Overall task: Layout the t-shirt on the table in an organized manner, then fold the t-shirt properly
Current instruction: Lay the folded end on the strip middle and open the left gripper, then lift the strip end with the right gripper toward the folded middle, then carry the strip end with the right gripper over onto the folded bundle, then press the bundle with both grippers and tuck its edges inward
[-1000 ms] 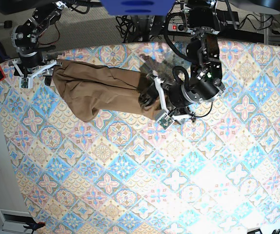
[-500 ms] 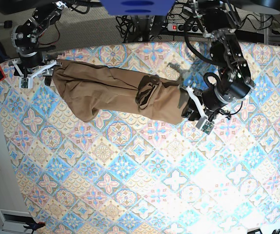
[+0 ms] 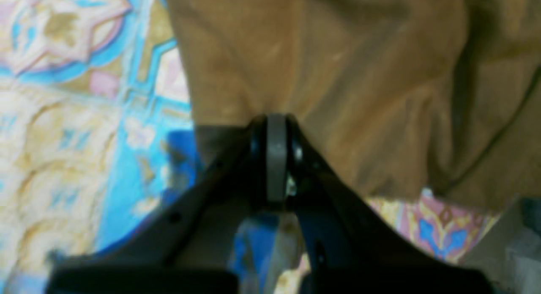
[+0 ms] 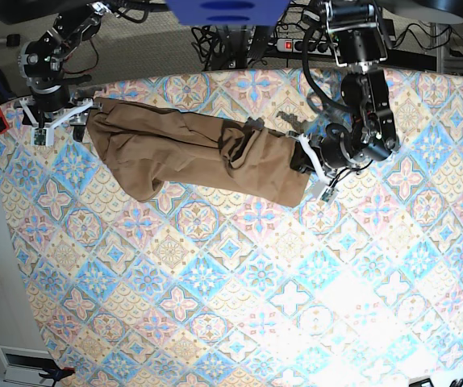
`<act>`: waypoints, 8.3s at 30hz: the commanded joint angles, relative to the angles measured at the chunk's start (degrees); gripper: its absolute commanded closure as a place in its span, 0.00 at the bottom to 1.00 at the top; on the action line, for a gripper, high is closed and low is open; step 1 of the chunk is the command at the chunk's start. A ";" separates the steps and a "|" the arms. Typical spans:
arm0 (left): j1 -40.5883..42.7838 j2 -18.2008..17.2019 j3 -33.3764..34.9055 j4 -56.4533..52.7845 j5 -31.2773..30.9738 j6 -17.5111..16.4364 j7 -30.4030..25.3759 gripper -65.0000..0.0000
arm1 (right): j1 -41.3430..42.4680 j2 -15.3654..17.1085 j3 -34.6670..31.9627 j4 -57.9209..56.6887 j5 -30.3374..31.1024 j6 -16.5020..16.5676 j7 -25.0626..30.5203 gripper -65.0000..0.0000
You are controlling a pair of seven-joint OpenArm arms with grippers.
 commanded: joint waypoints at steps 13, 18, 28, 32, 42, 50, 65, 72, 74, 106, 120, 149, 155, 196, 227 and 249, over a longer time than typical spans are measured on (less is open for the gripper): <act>-3.70 4.82 9.26 9.11 -4.47 -0.30 6.42 1.00 | 0.15 0.49 0.19 1.10 0.95 0.08 1.27 0.42; -6.78 7.90 12.86 -1.70 -3.50 -0.30 6.42 1.00 | 0.15 0.49 0.28 1.10 0.95 0.08 1.27 0.42; -6.43 5.52 16.03 -2.32 -2.62 -0.30 3.43 1.00 | -0.65 0.49 2.56 1.10 1.04 0.08 1.27 0.42; -3.79 3.24 15.94 10.78 -5.61 -0.30 3.43 1.00 | -0.29 0.40 4.23 1.10 1.04 0.08 1.27 0.42; 0.08 -2.13 6.45 19.04 -5.44 -0.30 3.43 1.00 | -0.21 0.40 4.15 1.10 18.44 0.08 -0.14 0.42; 2.19 -4.76 2.67 19.04 -5.44 -0.30 3.43 1.00 | 1.90 0.66 6.70 0.49 38.31 0.08 -22.29 0.42; 2.45 -4.85 2.67 19.04 -5.44 -0.30 3.43 1.00 | 5.77 0.75 7.49 -10.59 39.80 0.08 -23.00 0.42; 2.45 -4.85 2.67 19.04 -5.44 -0.30 3.43 1.00 | 6.04 5.94 7.49 -17.27 39.80 0.08 -23.00 0.42; 2.45 -4.85 2.67 19.04 -5.44 -0.30 3.43 1.00 | 6.04 6.38 7.49 -18.85 39.80 0.08 -23.00 0.42; 2.45 -4.85 2.58 19.04 -3.06 -0.30 3.43 1.00 | 3.84 6.47 -10.09 -19.29 39.37 0.08 -23.00 1.00; 3.42 -4.76 2.58 19.04 3.44 -0.30 3.25 1.00 | 4.28 10.33 -8.69 -13.40 35.67 0.08 -28.71 1.00; 3.68 -4.76 2.58 15.79 7.93 -0.30 2.99 1.00 | 10.17 7.26 -19.41 0.75 35.85 0.08 -32.89 1.00; 4.30 -4.76 2.58 15.00 8.01 -0.30 2.99 1.00 | 10.61 6.55 -23.55 0.84 35.94 0.08 -32.89 1.00; 7.90 -4.32 2.84 11.13 12.23 -0.30 2.99 1.00 | 10.17 10.51 -65.57 -10.50 35.58 -16.32 -14.73 1.00; 7.55 -5.64 -15.53 12.80 -11.33 -0.30 3.34 1.00 | 16.59 13.76 -83.41 -3.56 35.58 -16.32 -11.39 0.56; 1.57 -5.38 10.31 21.33 -11.24 -0.30 3.34 1.00 | 4.98 14.11 -69.35 -0.13 35.85 -24.05 10.59 1.00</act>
